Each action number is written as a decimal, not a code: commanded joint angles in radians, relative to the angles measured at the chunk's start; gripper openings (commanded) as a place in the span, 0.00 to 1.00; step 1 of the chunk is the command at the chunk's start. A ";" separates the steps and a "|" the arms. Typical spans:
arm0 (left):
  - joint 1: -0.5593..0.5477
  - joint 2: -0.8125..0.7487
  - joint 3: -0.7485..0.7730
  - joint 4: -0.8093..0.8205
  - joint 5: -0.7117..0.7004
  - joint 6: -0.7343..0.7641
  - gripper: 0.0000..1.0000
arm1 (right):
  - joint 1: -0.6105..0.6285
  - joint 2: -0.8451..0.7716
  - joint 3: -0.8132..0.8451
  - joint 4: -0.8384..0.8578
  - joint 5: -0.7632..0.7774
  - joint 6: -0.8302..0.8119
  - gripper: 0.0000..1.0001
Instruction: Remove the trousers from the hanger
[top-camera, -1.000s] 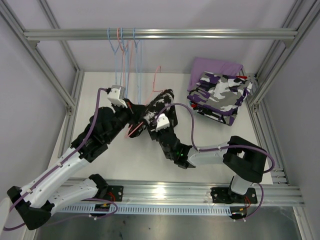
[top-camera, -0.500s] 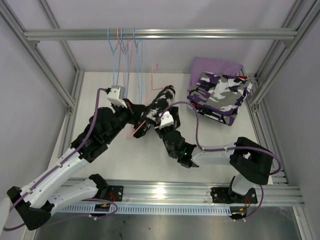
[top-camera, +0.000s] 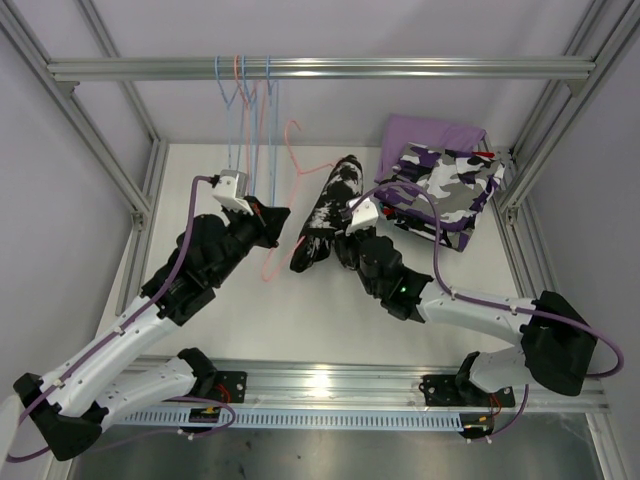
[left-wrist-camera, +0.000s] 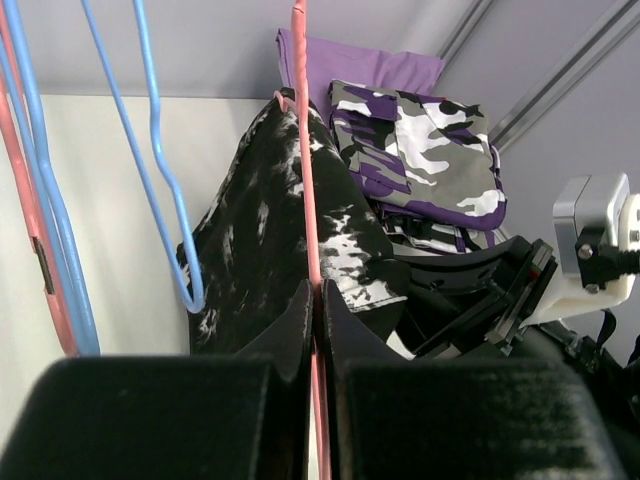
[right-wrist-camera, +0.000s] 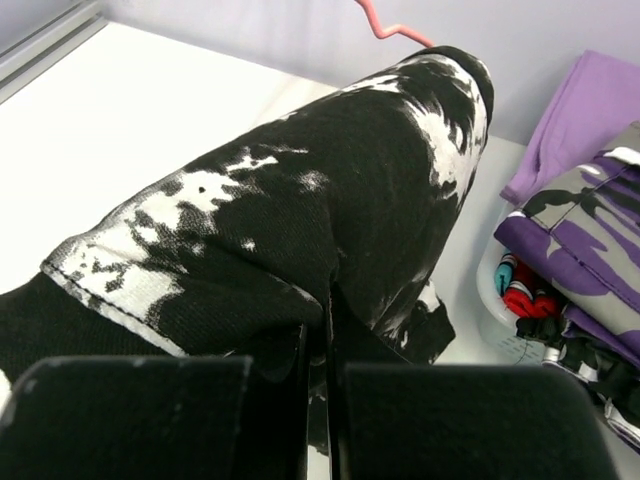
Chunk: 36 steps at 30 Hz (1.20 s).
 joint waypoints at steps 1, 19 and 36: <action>-0.008 -0.019 0.010 0.058 0.031 -0.007 0.00 | -0.034 -0.052 0.055 -0.015 -0.045 0.077 0.00; -0.008 0.008 0.044 0.040 0.086 0.032 0.00 | -0.059 0.072 -0.143 0.078 -0.075 0.307 0.10; -0.009 0.021 0.065 0.024 0.119 0.050 0.00 | 0.053 0.183 -0.038 0.069 -0.057 0.325 0.62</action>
